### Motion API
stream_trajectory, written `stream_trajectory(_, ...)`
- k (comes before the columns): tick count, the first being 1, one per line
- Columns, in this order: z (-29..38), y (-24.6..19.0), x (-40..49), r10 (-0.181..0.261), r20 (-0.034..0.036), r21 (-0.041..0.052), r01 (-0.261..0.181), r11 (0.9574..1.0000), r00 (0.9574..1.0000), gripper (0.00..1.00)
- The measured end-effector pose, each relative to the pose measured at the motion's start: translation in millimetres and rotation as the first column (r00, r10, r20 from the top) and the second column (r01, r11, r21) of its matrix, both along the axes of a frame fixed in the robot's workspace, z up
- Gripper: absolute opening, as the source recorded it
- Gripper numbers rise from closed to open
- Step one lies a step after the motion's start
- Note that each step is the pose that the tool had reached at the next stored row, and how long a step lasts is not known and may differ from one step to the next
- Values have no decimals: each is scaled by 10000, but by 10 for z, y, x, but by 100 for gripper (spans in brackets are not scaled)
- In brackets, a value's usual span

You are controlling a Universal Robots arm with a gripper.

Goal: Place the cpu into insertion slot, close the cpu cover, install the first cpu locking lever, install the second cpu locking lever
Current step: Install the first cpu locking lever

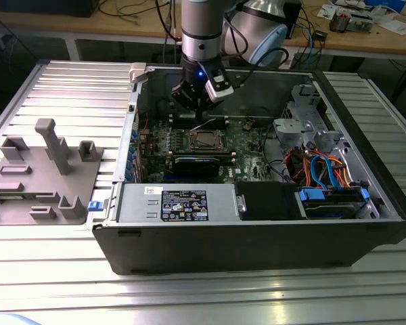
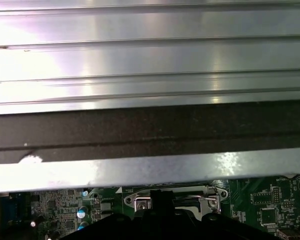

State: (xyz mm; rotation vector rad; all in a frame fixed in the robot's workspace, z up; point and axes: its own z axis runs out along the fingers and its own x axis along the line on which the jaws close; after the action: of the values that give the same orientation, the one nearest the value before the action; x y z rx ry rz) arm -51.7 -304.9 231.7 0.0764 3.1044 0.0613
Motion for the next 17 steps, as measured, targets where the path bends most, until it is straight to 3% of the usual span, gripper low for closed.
stream_trajectory(8, -55, 57, 39, 408, 1, -2, -408, 9992, 9992, 11)
stream_trajectory(17, -65, 59, 63, 562, 3, -4, -562, 9984, 9984, 11)
